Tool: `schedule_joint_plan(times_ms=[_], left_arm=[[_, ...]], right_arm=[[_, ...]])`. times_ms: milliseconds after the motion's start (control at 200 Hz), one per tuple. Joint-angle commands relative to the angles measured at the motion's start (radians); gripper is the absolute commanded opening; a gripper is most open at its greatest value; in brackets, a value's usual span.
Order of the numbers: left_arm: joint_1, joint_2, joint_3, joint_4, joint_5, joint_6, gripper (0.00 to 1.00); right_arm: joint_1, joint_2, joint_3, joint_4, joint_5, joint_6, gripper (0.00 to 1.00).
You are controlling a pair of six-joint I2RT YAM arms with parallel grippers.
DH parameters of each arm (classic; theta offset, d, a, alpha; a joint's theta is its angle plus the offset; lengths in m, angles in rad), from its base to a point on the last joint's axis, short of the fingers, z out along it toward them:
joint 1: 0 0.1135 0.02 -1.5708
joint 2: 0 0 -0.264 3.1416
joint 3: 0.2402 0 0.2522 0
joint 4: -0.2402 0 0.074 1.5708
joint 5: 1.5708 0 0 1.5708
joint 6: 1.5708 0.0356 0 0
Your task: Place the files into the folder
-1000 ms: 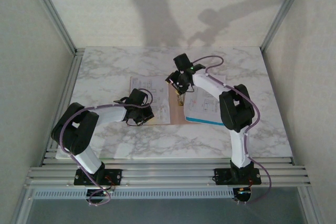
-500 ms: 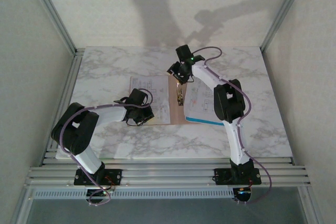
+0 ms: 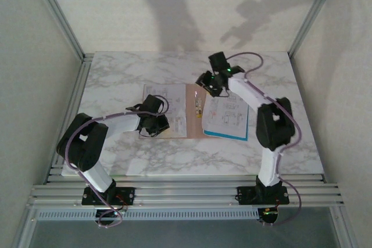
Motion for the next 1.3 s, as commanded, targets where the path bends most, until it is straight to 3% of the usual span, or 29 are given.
schedule_joint_plan(times_ms=[0,240,501,821,1292], left_arm=[[-0.035,0.002,0.088,-0.035,-0.010,-0.004,0.20],[-0.145,0.126,0.182,0.096,0.129,-0.104,0.33],[-0.244,0.253,0.275,0.165,0.163,-0.173,0.39],[-0.268,0.271,0.254,0.205,0.145,-0.208,0.49],[-0.278,0.307,0.276,0.225,0.159,-0.227,0.49]], right_arm=[[-0.042,-0.107,-0.186,0.036,-0.036,0.043,0.52],[-0.074,-0.189,-0.446,0.138,-0.146,0.122,0.52],[-0.089,-0.148,-0.478,0.153,-0.147,0.135,0.52],[-0.120,-0.108,-0.504,0.112,-0.117,0.072,0.52],[-0.135,-0.125,-0.546,0.072,-0.103,0.034,0.53]])
